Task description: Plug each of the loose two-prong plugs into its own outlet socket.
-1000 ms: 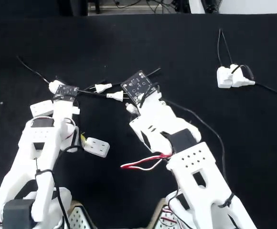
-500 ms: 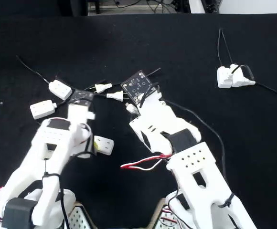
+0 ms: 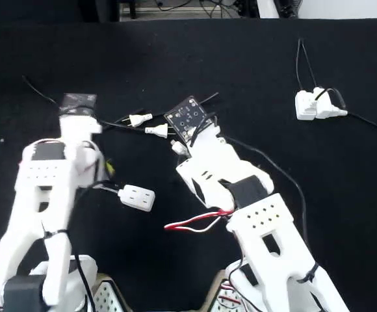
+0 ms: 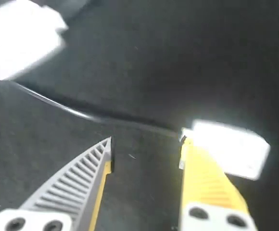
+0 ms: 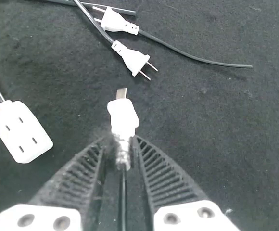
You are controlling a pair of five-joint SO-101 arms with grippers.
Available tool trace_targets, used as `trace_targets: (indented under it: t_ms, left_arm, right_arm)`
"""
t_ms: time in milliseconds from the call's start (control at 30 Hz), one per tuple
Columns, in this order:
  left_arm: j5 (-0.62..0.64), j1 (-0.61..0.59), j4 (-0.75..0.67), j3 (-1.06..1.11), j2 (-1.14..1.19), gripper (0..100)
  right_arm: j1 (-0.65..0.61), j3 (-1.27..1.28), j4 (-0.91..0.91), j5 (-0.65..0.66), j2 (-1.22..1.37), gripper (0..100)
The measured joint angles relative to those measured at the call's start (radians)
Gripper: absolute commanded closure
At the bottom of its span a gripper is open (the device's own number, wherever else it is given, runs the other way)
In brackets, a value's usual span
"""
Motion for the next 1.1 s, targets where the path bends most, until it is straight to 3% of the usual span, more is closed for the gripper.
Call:
trace_targets:
  t_ms: [200,400,867,1100]
  left_arm:
    - [-0.101,-0.034,-0.133,0.054,0.133,77]
    - [-0.084,-0.034,-0.256,0.061,0.245,77]
    - [-0.074,0.190,-0.112,0.127,0.137,77]
    - [-0.038,0.201,-0.109,0.215,0.064,77]
  right_arm:
    - [0.000,0.000,0.000,0.000,0.000,98.8]
    - [0.000,0.000,0.000,0.000,0.000,98.8]
    - [0.000,0.000,-0.014,0.000,0.000,98.8]
    - [0.003,0.000,-0.014,0.000,0.000,98.8]
